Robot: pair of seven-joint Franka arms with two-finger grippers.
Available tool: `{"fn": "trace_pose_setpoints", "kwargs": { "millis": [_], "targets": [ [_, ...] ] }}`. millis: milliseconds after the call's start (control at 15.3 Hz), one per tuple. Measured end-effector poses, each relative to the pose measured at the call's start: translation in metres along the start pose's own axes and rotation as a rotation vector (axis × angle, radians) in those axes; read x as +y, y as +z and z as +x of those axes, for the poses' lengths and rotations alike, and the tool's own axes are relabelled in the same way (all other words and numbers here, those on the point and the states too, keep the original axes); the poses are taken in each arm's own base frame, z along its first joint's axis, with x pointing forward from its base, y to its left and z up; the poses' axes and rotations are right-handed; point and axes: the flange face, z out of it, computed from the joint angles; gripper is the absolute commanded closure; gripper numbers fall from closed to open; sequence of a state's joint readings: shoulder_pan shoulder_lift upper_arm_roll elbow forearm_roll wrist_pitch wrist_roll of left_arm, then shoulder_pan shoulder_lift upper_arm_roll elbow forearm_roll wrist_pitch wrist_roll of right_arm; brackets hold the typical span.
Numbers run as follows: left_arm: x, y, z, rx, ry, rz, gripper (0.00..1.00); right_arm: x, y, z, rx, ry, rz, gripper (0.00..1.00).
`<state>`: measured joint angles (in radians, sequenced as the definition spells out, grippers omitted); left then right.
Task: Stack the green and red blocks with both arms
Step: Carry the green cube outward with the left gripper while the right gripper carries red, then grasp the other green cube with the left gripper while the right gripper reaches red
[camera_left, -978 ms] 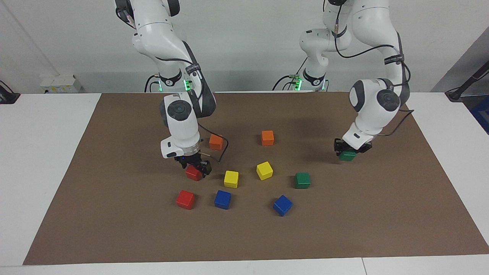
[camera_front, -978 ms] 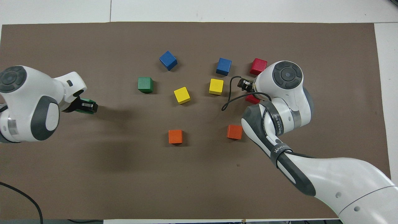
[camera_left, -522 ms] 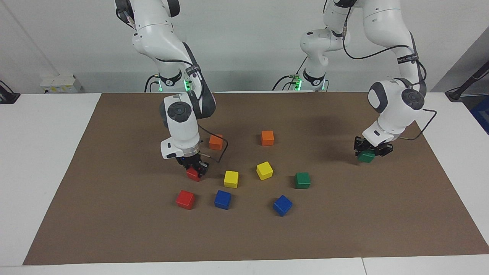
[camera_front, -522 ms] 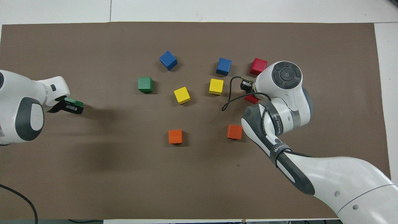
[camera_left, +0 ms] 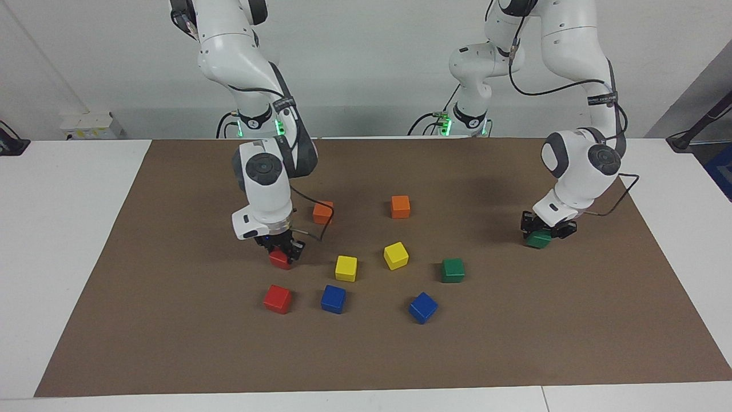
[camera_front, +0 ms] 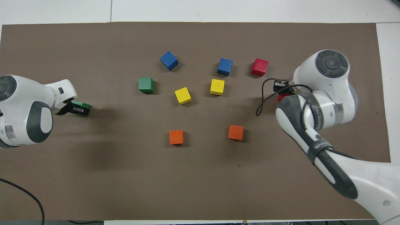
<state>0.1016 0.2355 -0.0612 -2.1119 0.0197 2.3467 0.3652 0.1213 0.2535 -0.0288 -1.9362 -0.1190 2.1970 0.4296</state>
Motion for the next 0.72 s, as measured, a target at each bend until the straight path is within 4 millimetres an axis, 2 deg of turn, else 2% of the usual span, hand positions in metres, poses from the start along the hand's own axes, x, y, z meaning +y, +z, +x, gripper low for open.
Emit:
{"fn": "trace_pose_setpoints", "kwargs": {
  "millis": [130,196,261,326,391,522,587,717],
  "targets": [
    [-0.003,-0.006,0.004,0.021,-0.028,0.009,0.00,0.052,-0.001,-0.002,0.028,-0.045,0.012,1.00],
    [-0.006,-0.016,0.010,0.038,-0.049,0.015,0.00,0.076,0.008,-0.006,0.058,-0.083,0.022,1.00],
    [-0.005,-0.033,0.021,0.044,-0.094,0.015,0.00,0.097,0.021,-0.012,0.085,-0.120,0.028,1.00],
    [0.004,-0.053,0.036,0.042,-0.166,0.010,0.00,0.114,0.033,-0.018,0.099,-0.144,0.030,1.00],
    [0.029,-0.075,0.057,0.050,-0.246,0.007,0.00,0.126,0.042,-0.023,0.103,-0.155,0.031,1.00],
    [0.107,-0.106,0.095,0.081,-0.361,-0.004,0.00,0.133,0.048,-0.026,0.105,-0.162,0.043,1.00],
    [0.147,-0.109,0.108,0.086,-0.392,-0.011,0.00,0.133,0.047,-0.025,0.107,-0.169,0.057,1.00],
    [0.214,-0.094,0.124,0.075,-0.412,-0.013,0.00,0.136,0.045,-0.024,0.122,-0.200,0.094,1.00]
  ]
}}
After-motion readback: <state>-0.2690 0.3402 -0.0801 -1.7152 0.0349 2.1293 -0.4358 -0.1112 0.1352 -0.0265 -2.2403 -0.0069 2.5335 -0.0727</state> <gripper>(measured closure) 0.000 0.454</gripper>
